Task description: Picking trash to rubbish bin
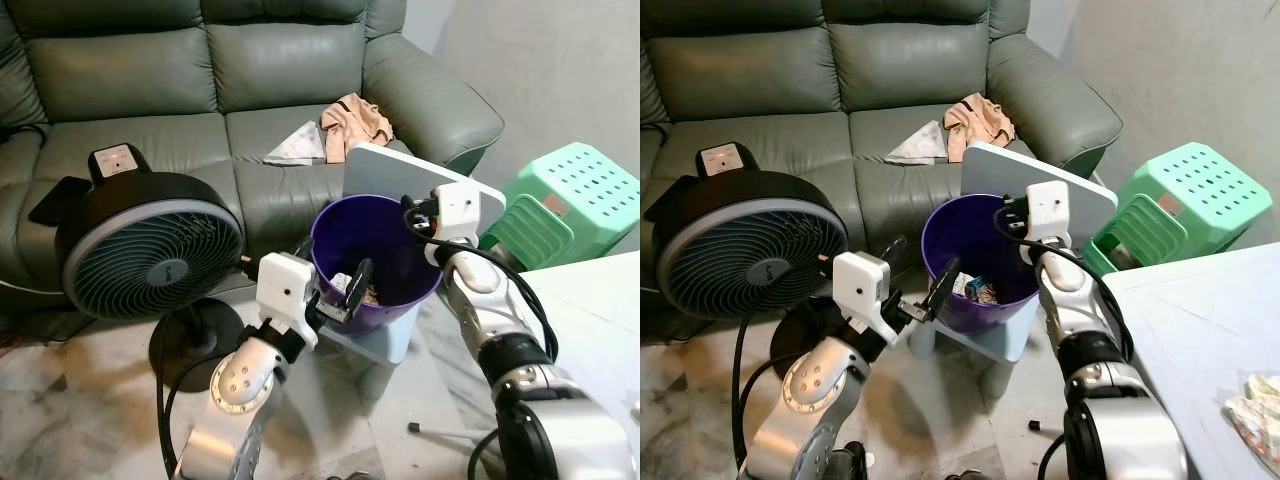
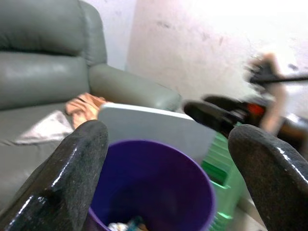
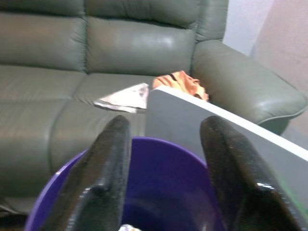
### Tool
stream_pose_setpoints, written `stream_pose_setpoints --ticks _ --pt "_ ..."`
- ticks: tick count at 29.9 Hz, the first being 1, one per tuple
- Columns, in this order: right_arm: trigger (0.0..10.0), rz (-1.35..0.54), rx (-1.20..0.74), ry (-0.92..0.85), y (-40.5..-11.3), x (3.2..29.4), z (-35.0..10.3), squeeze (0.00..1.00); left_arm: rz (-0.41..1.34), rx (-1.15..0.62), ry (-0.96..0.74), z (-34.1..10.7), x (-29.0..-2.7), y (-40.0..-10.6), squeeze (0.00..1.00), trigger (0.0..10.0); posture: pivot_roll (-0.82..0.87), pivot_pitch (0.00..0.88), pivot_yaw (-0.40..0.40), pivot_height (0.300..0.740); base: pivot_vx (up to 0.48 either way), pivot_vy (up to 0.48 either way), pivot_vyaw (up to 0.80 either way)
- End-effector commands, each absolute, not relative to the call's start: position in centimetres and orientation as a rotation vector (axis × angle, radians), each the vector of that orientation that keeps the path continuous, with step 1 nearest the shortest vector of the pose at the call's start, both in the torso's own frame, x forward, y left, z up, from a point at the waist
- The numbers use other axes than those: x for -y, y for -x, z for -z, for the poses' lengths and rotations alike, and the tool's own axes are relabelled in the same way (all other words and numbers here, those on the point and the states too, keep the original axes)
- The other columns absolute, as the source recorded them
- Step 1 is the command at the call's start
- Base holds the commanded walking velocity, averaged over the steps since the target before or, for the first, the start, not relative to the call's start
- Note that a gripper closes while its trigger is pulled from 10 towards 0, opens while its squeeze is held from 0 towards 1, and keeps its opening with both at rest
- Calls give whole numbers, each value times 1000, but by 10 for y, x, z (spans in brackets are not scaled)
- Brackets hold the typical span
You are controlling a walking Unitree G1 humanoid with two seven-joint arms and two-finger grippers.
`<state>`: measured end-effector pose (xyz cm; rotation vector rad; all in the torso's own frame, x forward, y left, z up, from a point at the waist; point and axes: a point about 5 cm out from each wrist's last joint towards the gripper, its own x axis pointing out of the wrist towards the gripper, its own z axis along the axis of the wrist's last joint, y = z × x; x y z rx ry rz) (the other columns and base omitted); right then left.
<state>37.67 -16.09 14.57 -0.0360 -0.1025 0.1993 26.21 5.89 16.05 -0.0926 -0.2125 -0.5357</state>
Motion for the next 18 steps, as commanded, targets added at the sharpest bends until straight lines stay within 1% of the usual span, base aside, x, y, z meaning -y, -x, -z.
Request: stream_pose_setpoints --ticks 1,2,3,4,5,8,9,10,11,12,16,17,18 --pt "10000 -192 117 14 -375 166 -146 1000 546 198 97 -156 -57 -261 0 10000 171 153 -97 740 0 0 0" --pt "10000 -192 122 15 -372 167 -144 1000 542 197 92 -156 -60 -265 0 10000 175 131 -88 740 0 0 0" --pt "10000 -207 169 20 -358 177 -141 1000 502 205 61 -160 -70 -277 0 10000 175 131 -88 740 0 0 0" --pt "10000 -212 182 22 -354 180 -141 1000 491 208 53 -161 -73 -280 0 10000 175 131 -88 740 0 0 0" --pt "10000 -200 195 27 -349 185 -140 1000 469 210 35 -162 -78 -285 0 10000 172 112 -78 740 0 0 0" --pt "10000 -183 207 31 -344 191 -140 1000 444 212 14 -162 -83 -291 0 10000 172 112 -78 740 0 0 0" --pt "10000 -156 240 -5 -340 198 -144 1000 420 216 11 -164 -89 -297 0 10000 162 88 -64 740 0 0 0" --pt "10000 -148 249 -14 -339 200 -145 1000 413 217 10 -164 -91 -299 0 10000 162 88 -64 740 0 0 0" --pt "10000 -144 252 -20 -338 200 -145 1000 410 217 10 -164 -92 -300 0 10000 152 65 -53 740 0 0 0" --pt "10000 -117 266 -13 -333 205 -147 1000 393 218 -8 -165 -98 -306 0 10000 152 65 -53 740 0 0 0" --pt "10000 -107 268 -13 -329 206 -148 1000 386 219 -15 -165 -101 -310 0 10000 137 49 -44 740 0 0 0" --pt "10000 -84 271 -23 -326 208 -148 1000 359 214 16 -166 -109 -316 0 10000 124 34 -35 740 0 0 0" --pt "10000 -84 271 -23 -326 208 -148 1000 359 214 16 -166 -109 -316 0 10000 124 34 -35 740 0 0 0"
